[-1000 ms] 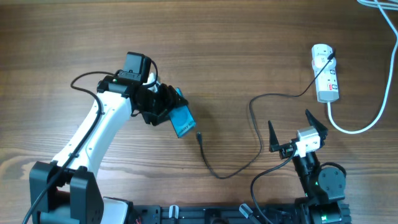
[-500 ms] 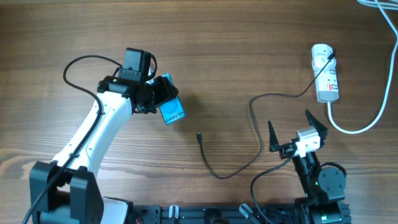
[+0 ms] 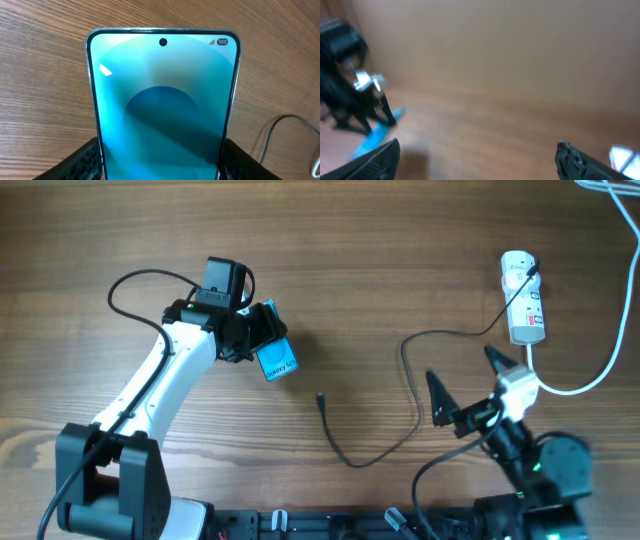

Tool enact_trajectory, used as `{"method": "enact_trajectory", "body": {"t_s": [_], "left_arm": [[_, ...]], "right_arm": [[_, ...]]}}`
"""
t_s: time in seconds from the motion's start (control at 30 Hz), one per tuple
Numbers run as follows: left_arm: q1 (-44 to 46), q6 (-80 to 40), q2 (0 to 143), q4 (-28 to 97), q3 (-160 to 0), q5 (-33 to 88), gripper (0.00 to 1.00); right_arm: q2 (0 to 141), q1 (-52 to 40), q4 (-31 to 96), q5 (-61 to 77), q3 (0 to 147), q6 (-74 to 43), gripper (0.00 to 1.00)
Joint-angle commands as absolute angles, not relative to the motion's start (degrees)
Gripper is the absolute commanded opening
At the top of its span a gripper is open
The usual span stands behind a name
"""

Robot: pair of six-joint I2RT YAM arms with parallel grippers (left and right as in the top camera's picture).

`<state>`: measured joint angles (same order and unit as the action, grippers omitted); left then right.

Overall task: Plug charger to phone and switch on socket
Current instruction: 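Move the right gripper toward the phone held by the left gripper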

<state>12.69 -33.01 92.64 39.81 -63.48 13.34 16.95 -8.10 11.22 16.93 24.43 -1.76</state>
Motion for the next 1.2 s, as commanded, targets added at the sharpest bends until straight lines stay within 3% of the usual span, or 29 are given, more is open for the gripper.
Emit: {"method": "enact_trajectory", "body": {"t_s": [0.0,0.1,0.2,0.27,0.33,0.47,0.67,0.93,1.17], "left_arm": [[12.58,-31.64,92.71,39.40,-63.75,13.41,0.38],[12.58,-30.20,92.71,39.33,-63.75,13.43,0.38],[12.58,-30.20,92.71,39.22,-63.75,13.45,0.38],[12.58,-30.20,92.71,39.13,-63.75,13.47,0.38],[12.58,-30.20,92.71,39.09,-63.75,13.47,0.39],[12.58,-30.20,92.71,38.94,-63.75,13.65,0.40],[12.58,-30.20,92.71,38.94,-63.75,13.65,0.39],[12.58,-30.22,92.71,38.89,-63.75,13.65,0.40],[12.58,-29.21,92.71,38.39,-63.75,19.14,0.40]], "right_arm": [[31.40,-8.45,21.12,21.56,41.45,-3.20,1.00],[47.64,-8.45,31.59,29.91,56.14,-3.27,1.00],[56.38,-8.45,23.03,46.54,58.28,-13.41,1.00],[61.95,-8.51,20.53,52.56,58.28,-15.77,0.90],[67.64,-10.02,21.78,53.45,58.00,-16.05,0.83],[80.53,-17.19,20.49,53.43,57.63,-15.00,0.83],[97.17,-26.04,6.59,52.51,57.63,-20.91,0.85],[106.67,-32.36,-4.14,48.77,57.63,-27.64,0.83],[106.67,-32.42,-7.20,48.66,57.63,-34.98,0.48]]}}
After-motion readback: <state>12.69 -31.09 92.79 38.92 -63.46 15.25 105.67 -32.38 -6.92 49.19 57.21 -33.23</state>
